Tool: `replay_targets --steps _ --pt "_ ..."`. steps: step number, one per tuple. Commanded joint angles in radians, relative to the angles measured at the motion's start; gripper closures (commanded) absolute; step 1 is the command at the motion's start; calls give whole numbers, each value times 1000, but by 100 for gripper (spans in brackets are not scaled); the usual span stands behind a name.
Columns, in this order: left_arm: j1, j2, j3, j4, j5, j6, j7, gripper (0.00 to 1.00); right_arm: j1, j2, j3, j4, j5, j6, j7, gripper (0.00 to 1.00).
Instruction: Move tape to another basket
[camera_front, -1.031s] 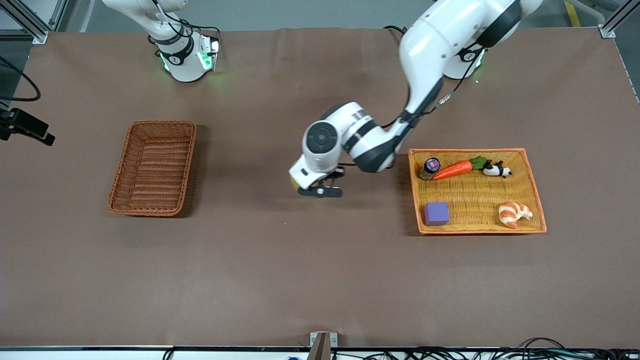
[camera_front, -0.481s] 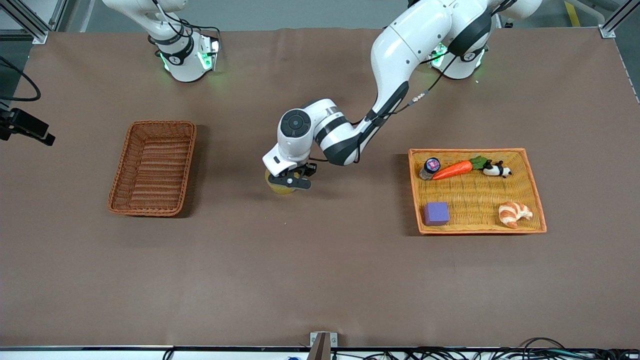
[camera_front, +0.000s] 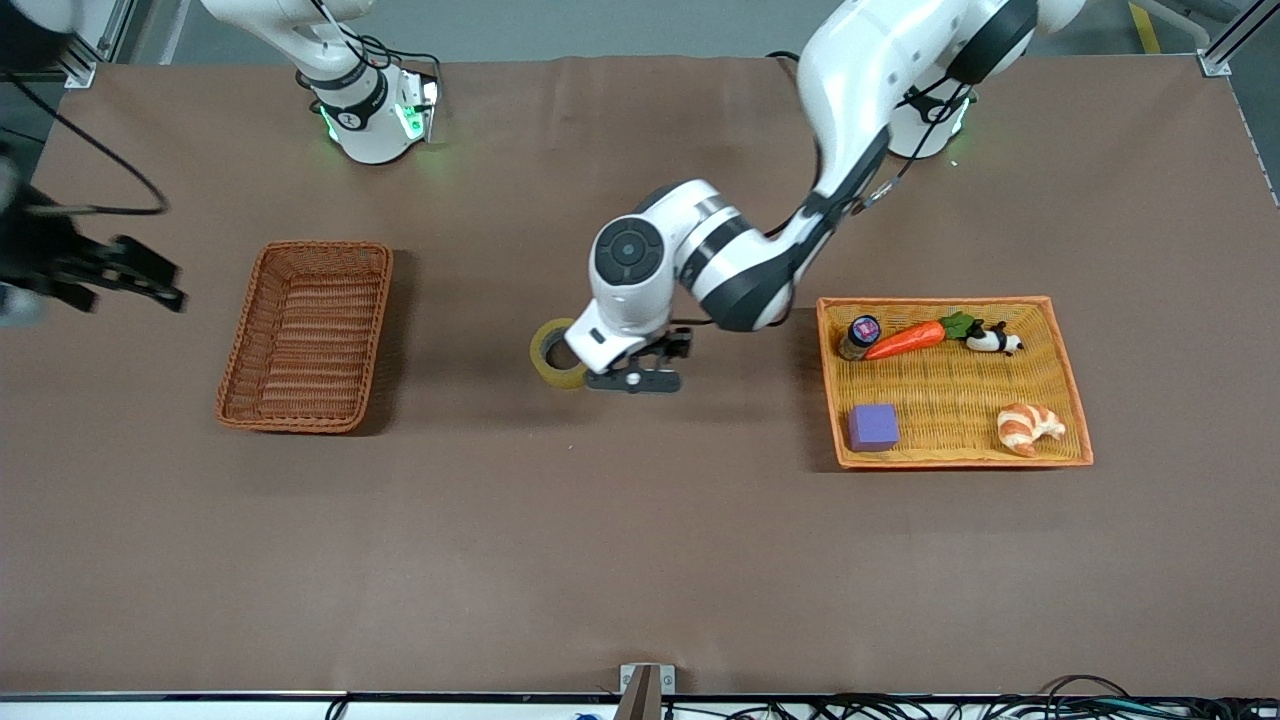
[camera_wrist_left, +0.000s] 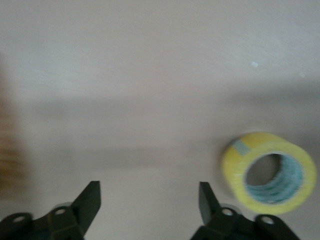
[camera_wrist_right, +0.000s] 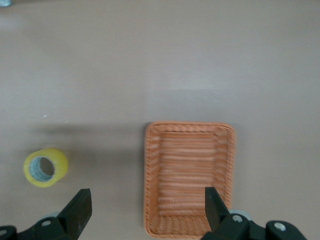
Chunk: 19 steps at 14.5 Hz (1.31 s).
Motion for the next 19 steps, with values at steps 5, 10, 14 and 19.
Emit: replay_targets --steps 5,10,14,19 --pt "224 -261 19 -146 -6 -23 172 0 56 139 196 -51 4 150 259 0" --pt "405 -434 14 -281 -61 -20 382 0 156 223 239 -254 -8 451 345 0" --pt "509 -580 12 -387 -62 -20 470 0 207 268 243 -401 -28 643 345 0" --pt "574 -759 64 -519 -181 -20 715 0 267 346 241 -490 -40 803 372 0"
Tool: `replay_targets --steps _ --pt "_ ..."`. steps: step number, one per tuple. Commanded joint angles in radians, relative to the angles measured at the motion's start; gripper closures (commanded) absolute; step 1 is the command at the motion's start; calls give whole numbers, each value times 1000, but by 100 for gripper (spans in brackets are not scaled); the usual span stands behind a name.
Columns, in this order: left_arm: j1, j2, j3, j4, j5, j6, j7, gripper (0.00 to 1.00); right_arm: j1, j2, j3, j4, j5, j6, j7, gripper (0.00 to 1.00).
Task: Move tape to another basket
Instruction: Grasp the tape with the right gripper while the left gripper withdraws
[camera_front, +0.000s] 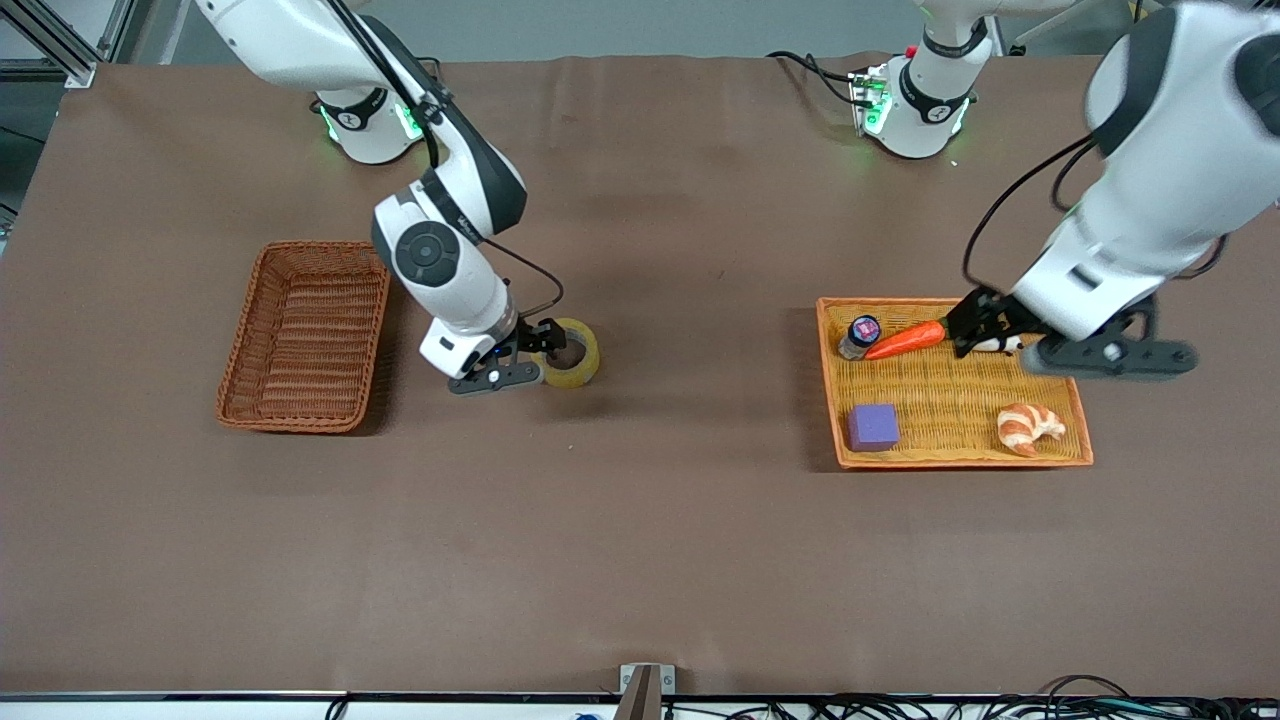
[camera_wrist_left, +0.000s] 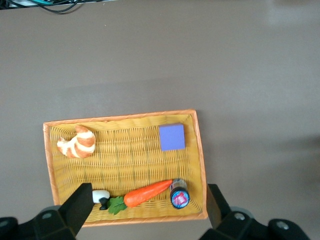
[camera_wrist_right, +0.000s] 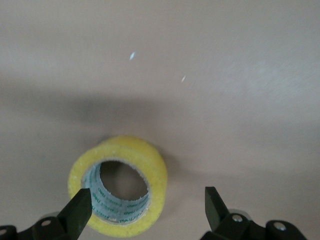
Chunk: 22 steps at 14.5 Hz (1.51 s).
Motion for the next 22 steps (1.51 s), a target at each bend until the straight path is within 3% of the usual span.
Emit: replay_targets --steps 1,6,12,13,16,17,19,22 --pt "1 -129 51 -120 -31 12 102 0 17 32 2 -19 -36 59 41 0" --pt "-13 -195 119 -153 -31 -7 231 0 15 91 1 -17 -90 99 62 0" --pt "-37 -114 189 -111 -43 -8 182 0 23 136 -1 -16 -122 125 98 4" --pt "-42 -111 191 -114 -43 -13 180 0 23 147 -1 -14 -124 127 104 11" --pt "-43 -108 189 -117 -53 -13 183 0 23 153 -1 -11 -141 124 110 50" --pt "-42 -108 189 -120 -60 -13 183 0 23 154 1 -9 -141 118 130 71" --pt "-43 -100 189 -120 -65 -13 183 0 18 154 2 20 -139 90 179 96" --pt "-45 -98 188 -122 -65 -30 148 0 12 153 4 79 -138 -26 202 100"
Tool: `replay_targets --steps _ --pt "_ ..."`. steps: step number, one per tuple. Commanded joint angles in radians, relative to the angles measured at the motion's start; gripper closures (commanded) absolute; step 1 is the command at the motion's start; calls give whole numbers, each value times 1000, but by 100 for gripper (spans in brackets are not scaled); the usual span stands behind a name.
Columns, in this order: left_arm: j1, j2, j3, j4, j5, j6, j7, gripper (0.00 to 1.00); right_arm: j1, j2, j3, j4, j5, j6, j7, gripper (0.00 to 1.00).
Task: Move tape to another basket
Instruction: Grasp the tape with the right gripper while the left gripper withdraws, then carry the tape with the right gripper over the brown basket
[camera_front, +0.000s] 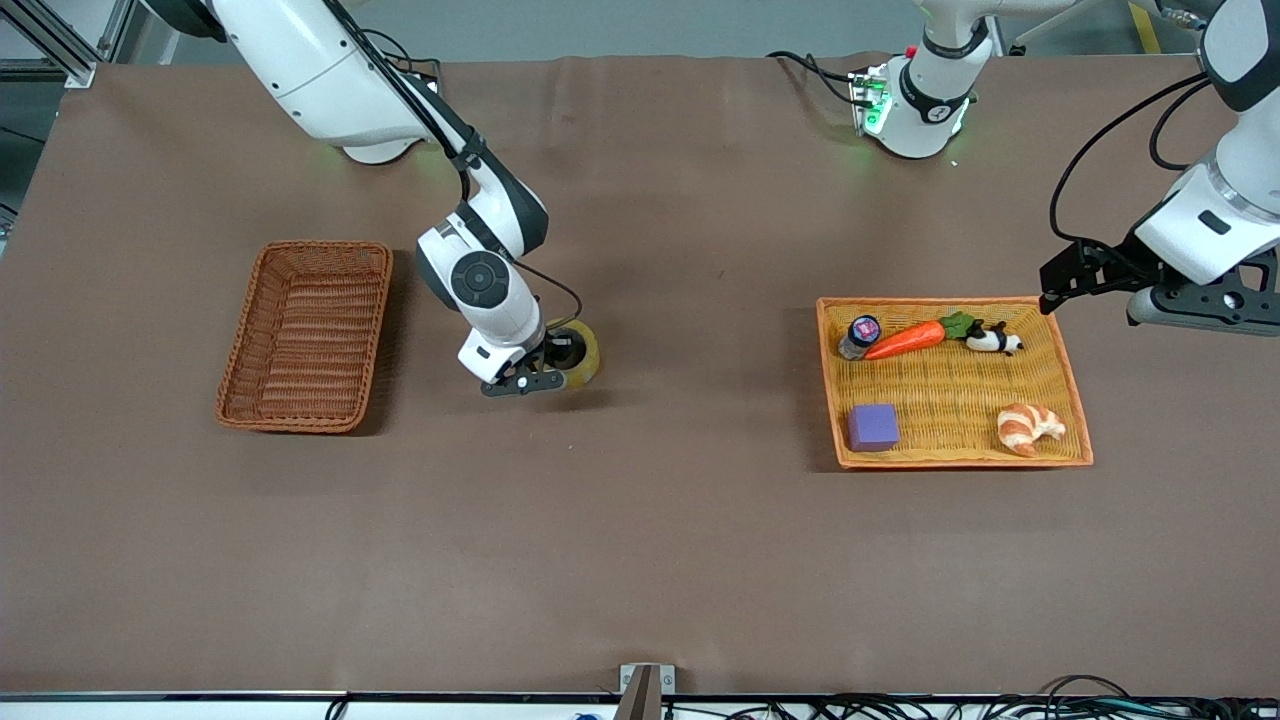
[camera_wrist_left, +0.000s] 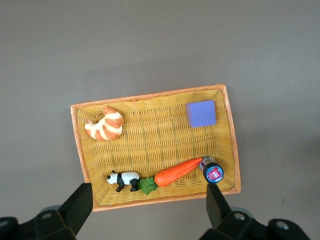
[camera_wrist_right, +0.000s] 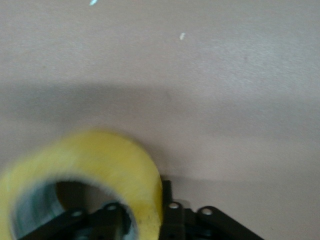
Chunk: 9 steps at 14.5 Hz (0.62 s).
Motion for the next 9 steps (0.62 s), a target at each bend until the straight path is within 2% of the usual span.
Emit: replay_targets --steps 1,3,5,8,9 --pt "-13 7 9 13 -15 -20 -47 0 -13 -6 9 69 -19 -100 41 100" --pt "-13 18 9 16 -3 -20 -68 0 -20 -45 11 126 -14 -213 38 100" --pt "-9 13 7 15 2 -30 -65 0 -79 -126 12 149 -9 -360 25 100" --pt "-9 6 9 15 26 -59 -73 0 -177 -259 -2 143 23 -497 -130 100" --pt "-9 5 9 18 29 -59 -73 0 -198 -295 -31 138 40 -528 -188 100"
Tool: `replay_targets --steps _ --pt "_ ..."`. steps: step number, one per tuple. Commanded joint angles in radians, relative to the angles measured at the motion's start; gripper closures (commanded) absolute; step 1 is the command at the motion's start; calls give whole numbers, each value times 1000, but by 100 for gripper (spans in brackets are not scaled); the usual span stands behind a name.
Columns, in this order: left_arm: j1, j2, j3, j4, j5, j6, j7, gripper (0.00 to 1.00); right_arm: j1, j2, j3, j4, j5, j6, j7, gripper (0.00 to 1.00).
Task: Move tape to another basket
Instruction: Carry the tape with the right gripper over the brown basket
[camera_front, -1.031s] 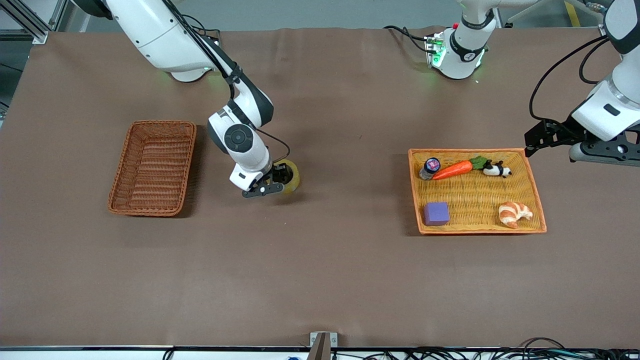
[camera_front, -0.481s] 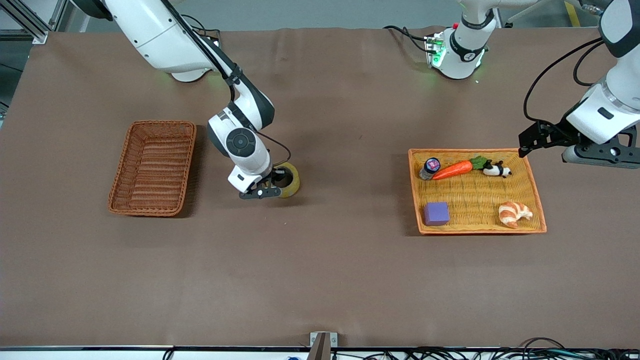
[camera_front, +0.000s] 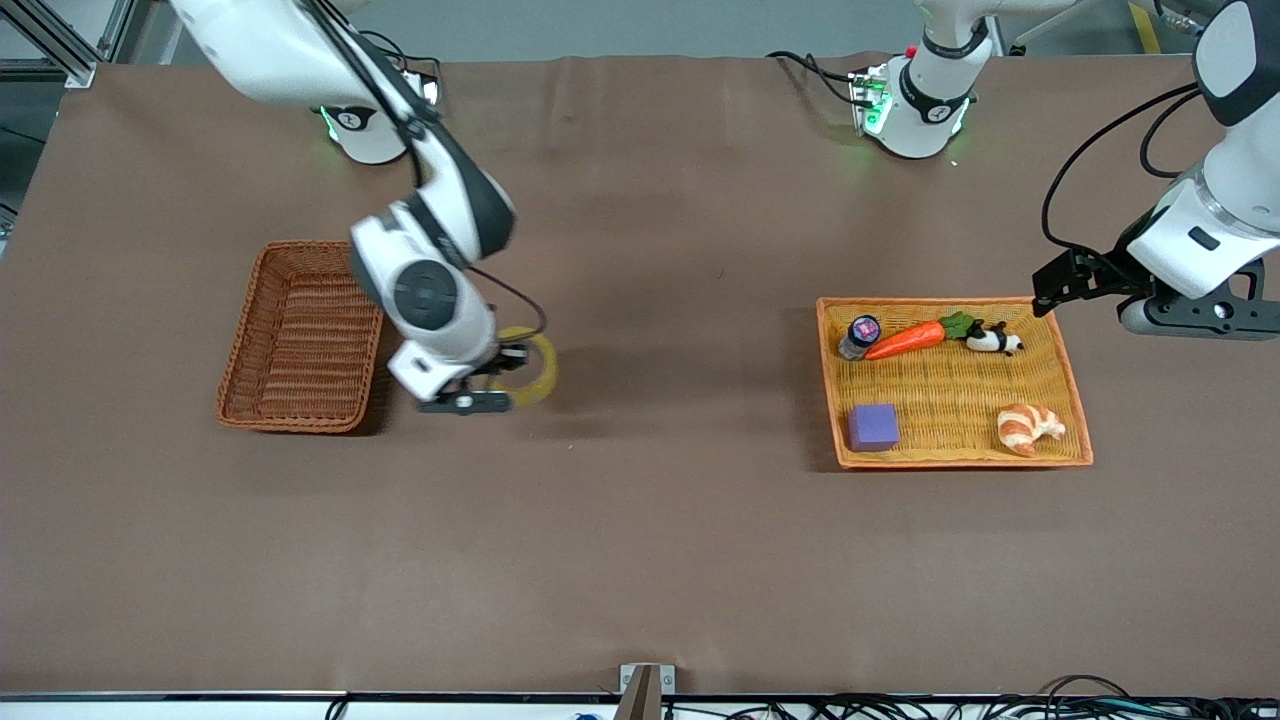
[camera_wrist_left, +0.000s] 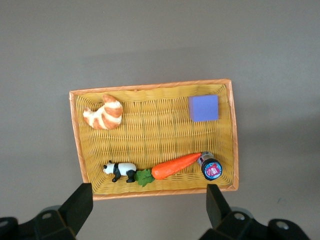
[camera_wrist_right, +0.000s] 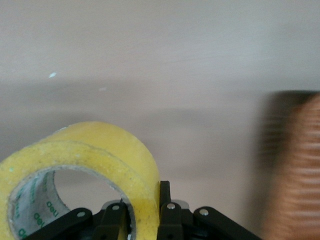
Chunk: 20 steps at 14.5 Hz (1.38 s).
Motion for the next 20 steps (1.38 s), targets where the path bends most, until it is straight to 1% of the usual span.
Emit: replay_targets --steps 1,4,5,7,9,10,11,12,14,15,19,20 --pt "-7 -7 8 18 22 -27 -16 0 -63 -143 -79 -68 37 -74 -171 100" --pt "-7 -6 10 21 24 -27 -24 0 -63 -217 -239 -167 37 -69 -395 100" --pt "-7 -6 8 21 33 -27 -40 0 -63 -237 -294 -216 37 -53 -457 100" --pt "-9 -7 2 21 53 -27 -62 0 -65 -274 -368 -325 39 40 -552 100" --pt "-9 -6 -1 21 53 -25 -63 0 -65 -297 -464 -457 39 193 -676 99" --pt "-9 -6 -1 22 53 -24 -62 0 -65 -297 -498 -503 39 252 -715 99" --pt "-9 -4 -1 22 53 -22 -62 0 -65 -297 -521 -548 39 304 -736 99" --pt "-7 -2 -1 22 53 -20 -60 0 -65 -297 -529 -600 39 368 -741 99" --pt "-7 -1 0 22 52 -20 -50 0 -74 -288 -531 -695 39 527 -741 99" --pt "-7 1 1 22 52 -19 -48 0 -77 -282 -529 -724 39 583 -741 98" --pt "-7 5 1 31 45 -14 -48 0 -77 -233 -528 -760 44 663 -738 92" --pt "-7 11 1 36 44 -14 -50 0 -70 -217 -528 -783 65 715 -735 91"
